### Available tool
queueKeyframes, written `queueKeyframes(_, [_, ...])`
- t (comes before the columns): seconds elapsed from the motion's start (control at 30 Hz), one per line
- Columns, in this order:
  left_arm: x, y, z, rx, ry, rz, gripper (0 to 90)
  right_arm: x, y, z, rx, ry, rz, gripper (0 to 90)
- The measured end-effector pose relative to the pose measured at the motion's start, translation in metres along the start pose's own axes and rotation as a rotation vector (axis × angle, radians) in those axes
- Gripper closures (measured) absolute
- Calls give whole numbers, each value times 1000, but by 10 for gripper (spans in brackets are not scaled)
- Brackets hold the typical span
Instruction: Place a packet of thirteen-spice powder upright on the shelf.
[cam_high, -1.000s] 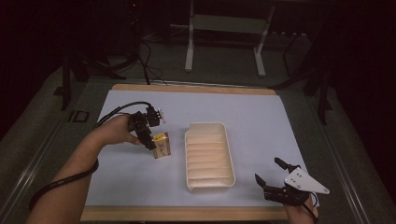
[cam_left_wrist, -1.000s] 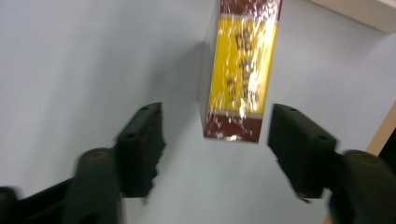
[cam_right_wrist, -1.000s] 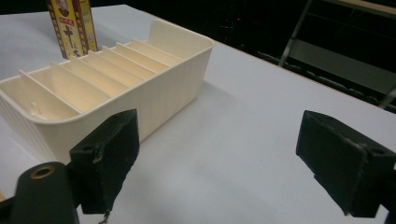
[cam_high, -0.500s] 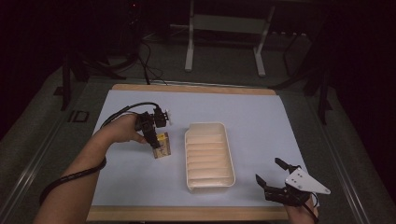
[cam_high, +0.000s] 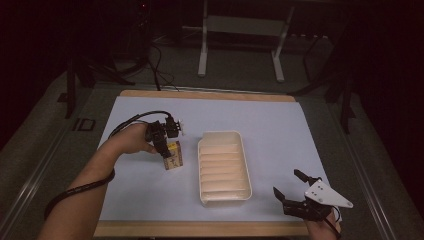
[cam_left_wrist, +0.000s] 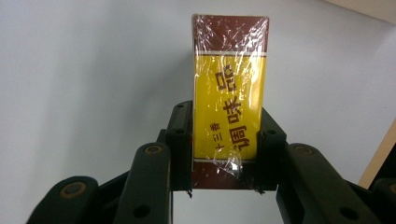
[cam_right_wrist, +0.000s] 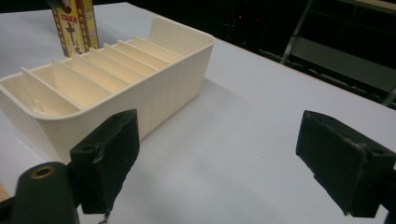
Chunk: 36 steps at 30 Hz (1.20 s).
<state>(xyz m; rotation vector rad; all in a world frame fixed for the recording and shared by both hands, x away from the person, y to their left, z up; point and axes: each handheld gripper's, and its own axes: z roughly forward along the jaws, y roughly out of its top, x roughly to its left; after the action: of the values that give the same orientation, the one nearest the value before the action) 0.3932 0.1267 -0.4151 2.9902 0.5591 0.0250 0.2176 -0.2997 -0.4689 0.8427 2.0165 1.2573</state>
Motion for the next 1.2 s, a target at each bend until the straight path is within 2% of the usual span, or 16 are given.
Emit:
queueKeyframes(0.27, [-2,-2,-4,9,-3,-8,669,0,1,-1,-3,-1,-2,138])
queueKeyframes(0.53, [-7,-4,-18,6,-14,3,670,0,1,-1,0,2,-1,138])
queueKeyframes(0.67, [-8,-5,-25,0,-27,-7,670,1,1,0,3,10,-1,139])
queueKeyframes(0.93, [-15,0,-44,-31,-25,19,670,1,0,0,4,12,3,139])
queueKeyframes(1.17, [-23,7,-61,-38,-16,52,671,0,0,0,1,10,8,139])
queueKeyframes(1.2, [-23,8,-63,-43,-17,47,671,0,0,0,2,10,7,139])
